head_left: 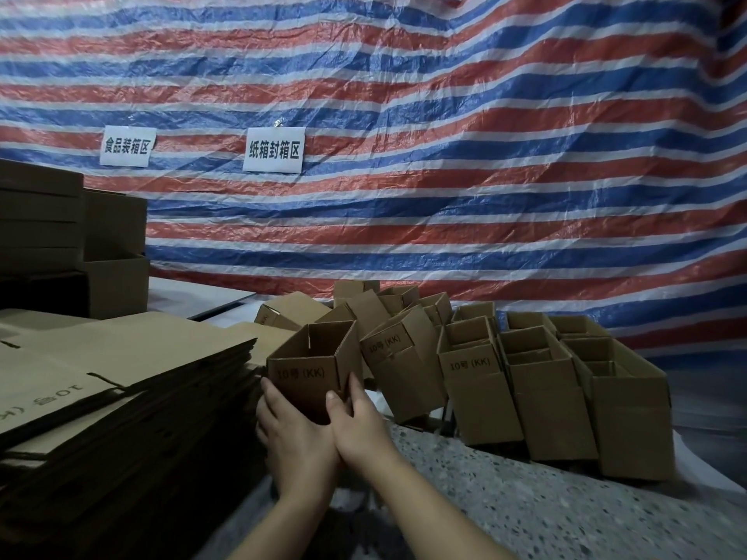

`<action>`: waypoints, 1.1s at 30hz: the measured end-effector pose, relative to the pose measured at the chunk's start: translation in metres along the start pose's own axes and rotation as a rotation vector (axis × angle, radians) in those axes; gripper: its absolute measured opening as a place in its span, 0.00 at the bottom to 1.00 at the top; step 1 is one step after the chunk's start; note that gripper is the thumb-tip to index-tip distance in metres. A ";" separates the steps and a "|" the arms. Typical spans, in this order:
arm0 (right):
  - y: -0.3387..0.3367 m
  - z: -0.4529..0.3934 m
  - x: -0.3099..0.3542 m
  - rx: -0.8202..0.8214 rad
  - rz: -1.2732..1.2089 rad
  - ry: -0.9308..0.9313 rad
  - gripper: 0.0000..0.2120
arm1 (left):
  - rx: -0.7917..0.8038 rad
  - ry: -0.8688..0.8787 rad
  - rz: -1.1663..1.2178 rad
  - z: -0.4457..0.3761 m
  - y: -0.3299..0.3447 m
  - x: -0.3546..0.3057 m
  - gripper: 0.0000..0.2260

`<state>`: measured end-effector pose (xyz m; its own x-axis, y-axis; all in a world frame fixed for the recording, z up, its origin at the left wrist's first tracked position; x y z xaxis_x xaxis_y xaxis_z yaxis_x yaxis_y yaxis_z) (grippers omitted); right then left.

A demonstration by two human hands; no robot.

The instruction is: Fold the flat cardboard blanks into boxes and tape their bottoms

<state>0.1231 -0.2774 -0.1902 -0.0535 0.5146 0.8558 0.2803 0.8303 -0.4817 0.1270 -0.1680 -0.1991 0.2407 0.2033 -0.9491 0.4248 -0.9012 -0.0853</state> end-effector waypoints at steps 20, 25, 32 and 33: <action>-0.076 -0.102 0.050 -0.232 1.459 -0.184 0.13 | 0.037 -0.008 0.108 0.003 0.000 0.011 0.58; -0.108 -0.100 0.041 -0.324 1.354 -0.139 0.14 | 0.035 0.018 0.131 0.002 0.007 0.011 0.57; -0.122 -0.096 0.036 -0.352 1.235 -0.154 0.10 | 0.030 0.016 0.132 -0.024 0.046 0.006 0.56; -0.122 -0.095 0.036 -0.355 1.230 -0.168 0.09 | 0.037 0.009 0.130 -0.026 0.053 0.006 0.56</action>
<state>0.1777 -0.3803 -0.0832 0.3084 0.9379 -0.1587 0.4677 -0.2948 -0.8333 0.1739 -0.2040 -0.2017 0.2994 0.0875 -0.9501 0.3577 -0.9335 0.0267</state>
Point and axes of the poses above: each hand's wrist, its own z-axis away from the middle knuckle, its own y-axis out of the palm, x = y × z, the point moved 6 cm from there along -z, towards the middle knuckle, and after that the axes turned 10 degrees about z, right-handed, at the moved point
